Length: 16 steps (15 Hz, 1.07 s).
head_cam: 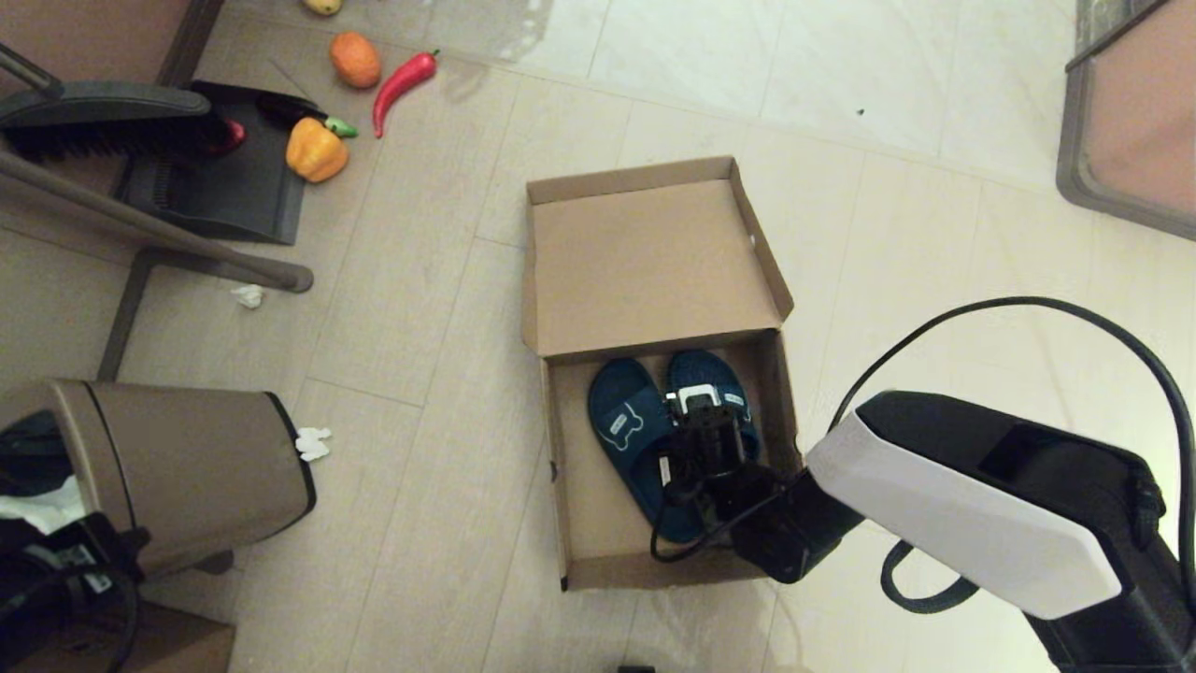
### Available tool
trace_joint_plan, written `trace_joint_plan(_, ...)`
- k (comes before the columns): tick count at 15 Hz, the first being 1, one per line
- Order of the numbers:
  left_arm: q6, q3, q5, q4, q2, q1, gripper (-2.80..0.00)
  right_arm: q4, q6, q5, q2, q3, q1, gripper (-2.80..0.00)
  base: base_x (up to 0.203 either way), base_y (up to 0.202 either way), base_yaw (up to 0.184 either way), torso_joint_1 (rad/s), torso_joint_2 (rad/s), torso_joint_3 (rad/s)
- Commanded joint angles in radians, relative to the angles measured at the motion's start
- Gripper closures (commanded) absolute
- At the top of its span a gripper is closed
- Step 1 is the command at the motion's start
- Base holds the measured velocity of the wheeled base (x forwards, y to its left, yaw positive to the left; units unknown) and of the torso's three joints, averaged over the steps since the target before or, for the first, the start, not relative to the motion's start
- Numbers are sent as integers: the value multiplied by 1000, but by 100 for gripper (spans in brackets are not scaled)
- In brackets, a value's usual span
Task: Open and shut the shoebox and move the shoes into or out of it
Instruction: Put the shoes out of the shoe box
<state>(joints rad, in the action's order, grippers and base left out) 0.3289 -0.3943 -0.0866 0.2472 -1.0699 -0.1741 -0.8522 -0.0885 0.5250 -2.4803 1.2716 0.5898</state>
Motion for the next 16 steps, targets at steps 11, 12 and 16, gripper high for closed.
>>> trace_joint_plan(11,2,-26,1,1,-22,-2,0,22,1,26,-111,159,-7,0,0,0,0,0,0,0)
trace_joint_plan(12,2,-22,1,1,-22,-2,0,23,1,26,-89,152,-6,0,0,0,0,0,0,0)
trace_joint_plan(16,4,16,7,4,-20,-1,0,37,-3,21,63,61,5,0,0,0,0,0,0,0)
